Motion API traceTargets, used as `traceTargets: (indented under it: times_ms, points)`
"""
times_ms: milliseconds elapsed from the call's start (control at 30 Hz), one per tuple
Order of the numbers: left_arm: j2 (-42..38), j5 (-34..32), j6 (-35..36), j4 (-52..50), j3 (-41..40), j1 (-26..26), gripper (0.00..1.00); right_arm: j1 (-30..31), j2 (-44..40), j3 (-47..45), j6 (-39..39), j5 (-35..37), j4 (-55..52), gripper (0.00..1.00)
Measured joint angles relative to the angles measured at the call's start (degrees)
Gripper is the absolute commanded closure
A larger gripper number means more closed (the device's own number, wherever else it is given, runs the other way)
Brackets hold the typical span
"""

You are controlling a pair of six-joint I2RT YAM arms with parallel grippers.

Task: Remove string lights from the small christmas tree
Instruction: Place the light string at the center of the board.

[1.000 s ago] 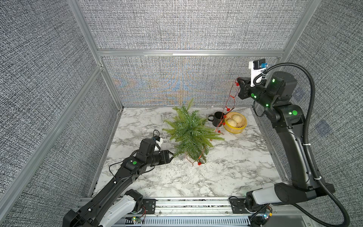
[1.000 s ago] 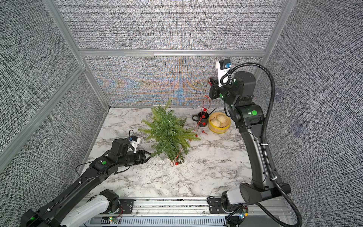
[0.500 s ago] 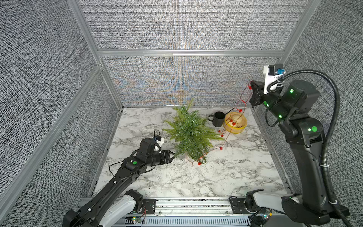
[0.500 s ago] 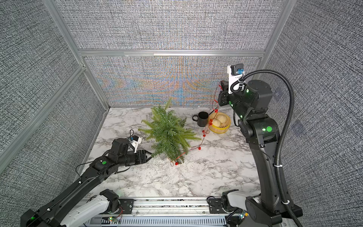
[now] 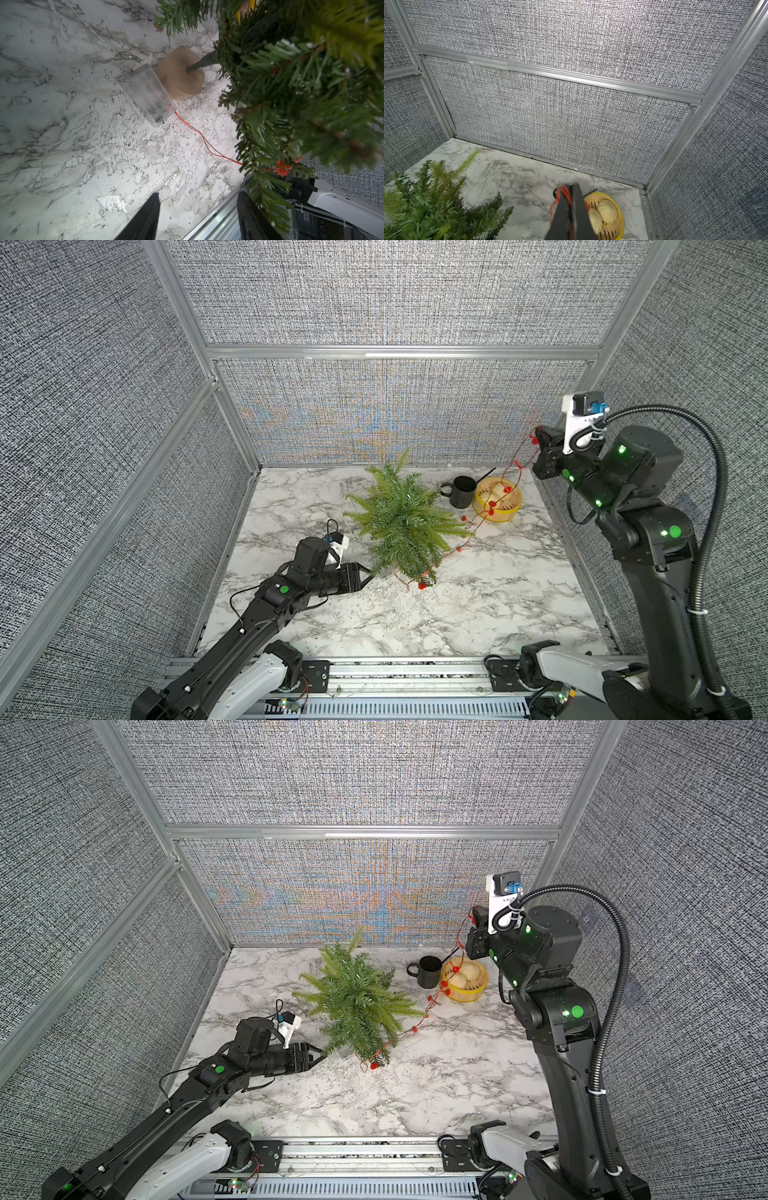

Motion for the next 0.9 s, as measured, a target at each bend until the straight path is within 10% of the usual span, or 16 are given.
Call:
traceTargets:
  times_ms: [467,900]
  points:
    - [0.0,-0.1,-1.5,2.4,-2.6,-0.1,0.40,0.0,-7.4,-5.4,3.9,5.4,-10.0,1.00]
    - [-0.1,-0.2,-1.4,2.4,-2.8,-0.1,0.40,0.0,-14.6,-33.6,16.2,9.1,-15.3,1.00]
